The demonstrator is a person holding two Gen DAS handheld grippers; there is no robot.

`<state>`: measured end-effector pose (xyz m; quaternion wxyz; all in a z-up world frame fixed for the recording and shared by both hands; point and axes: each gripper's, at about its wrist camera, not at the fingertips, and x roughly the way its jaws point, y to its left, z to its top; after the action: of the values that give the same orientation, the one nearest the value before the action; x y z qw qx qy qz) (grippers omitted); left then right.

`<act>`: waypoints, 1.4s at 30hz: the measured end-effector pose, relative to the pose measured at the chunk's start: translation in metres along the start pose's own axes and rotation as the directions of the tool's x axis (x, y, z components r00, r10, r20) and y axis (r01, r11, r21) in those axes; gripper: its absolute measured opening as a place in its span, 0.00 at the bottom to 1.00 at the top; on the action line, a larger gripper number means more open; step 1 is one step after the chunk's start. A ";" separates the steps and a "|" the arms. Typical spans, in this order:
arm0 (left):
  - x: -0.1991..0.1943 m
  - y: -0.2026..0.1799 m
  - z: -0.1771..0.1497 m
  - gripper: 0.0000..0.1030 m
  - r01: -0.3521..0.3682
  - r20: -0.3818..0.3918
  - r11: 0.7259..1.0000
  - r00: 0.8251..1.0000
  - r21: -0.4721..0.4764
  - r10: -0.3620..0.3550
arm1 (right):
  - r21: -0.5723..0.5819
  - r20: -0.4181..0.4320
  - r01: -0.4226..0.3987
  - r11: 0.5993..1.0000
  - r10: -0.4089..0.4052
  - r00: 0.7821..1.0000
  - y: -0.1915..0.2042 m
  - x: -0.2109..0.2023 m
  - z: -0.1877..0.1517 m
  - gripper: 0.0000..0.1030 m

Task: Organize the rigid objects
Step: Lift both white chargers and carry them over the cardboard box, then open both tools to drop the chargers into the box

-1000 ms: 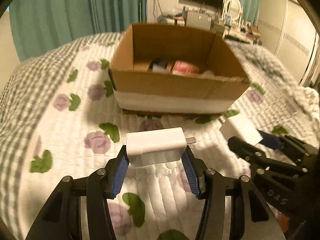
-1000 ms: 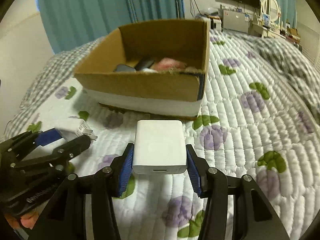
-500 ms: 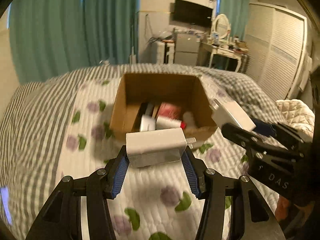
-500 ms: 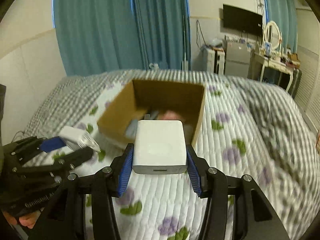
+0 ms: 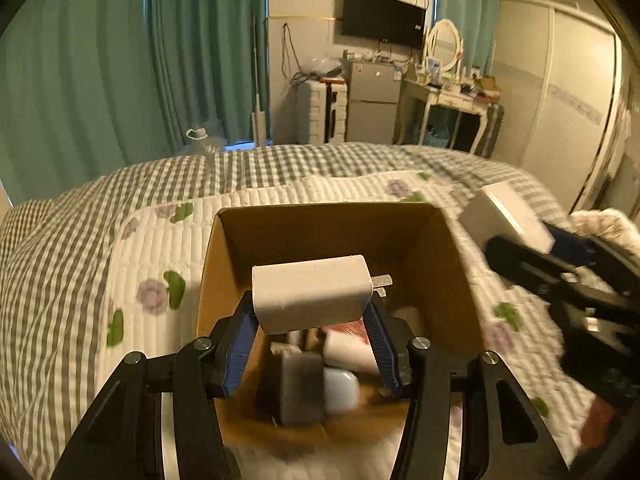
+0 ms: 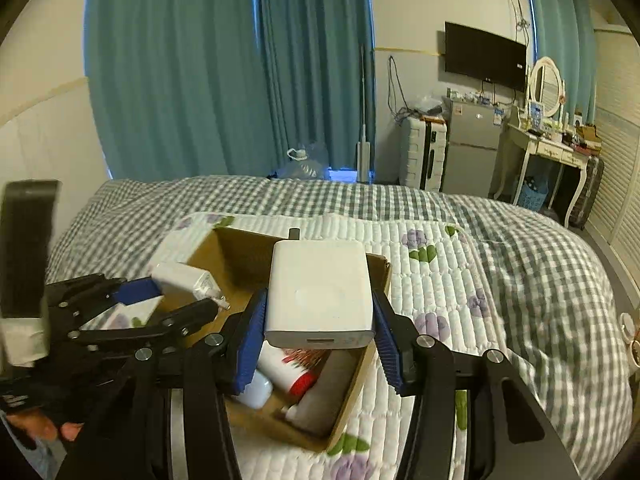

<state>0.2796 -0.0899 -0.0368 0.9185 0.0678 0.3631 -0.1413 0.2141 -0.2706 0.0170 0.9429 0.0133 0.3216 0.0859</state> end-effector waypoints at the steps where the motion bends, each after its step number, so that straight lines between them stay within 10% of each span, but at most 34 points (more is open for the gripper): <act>1: 0.011 0.001 0.000 0.52 -0.007 -0.009 1.000 1.000 0.002 0.007 | -0.002 -0.008 -0.001 1.000 0.001 1.000 -0.003 0.007 0.000 0.48; 11: 0.062 0.013 0.001 0.55 -0.016 -0.074 1.000 0.997 -0.012 0.016 | 0.008 -0.048 -0.040 0.999 0.040 0.998 -0.021 0.058 -0.004 0.48; 30: -0.006 0.045 0.002 0.59 -0.037 0.026 0.998 0.999 -0.058 0.039 | -0.037 -0.162 -0.030 0.999 0.023 0.986 0.002 0.110 -0.005 0.59; 42: -0.099 0.037 0.001 0.59 -0.074 0.120 0.993 0.989 -0.087 0.084 | -0.020 -0.055 0.043 0.999 -0.044 0.998 0.001 -0.008 0.023 0.63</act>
<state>0.2230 -0.0344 0.0327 0.9461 0.0354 0.3079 -0.0937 0.2217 -0.2701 0.0404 0.9353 -0.0048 0.3471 0.0687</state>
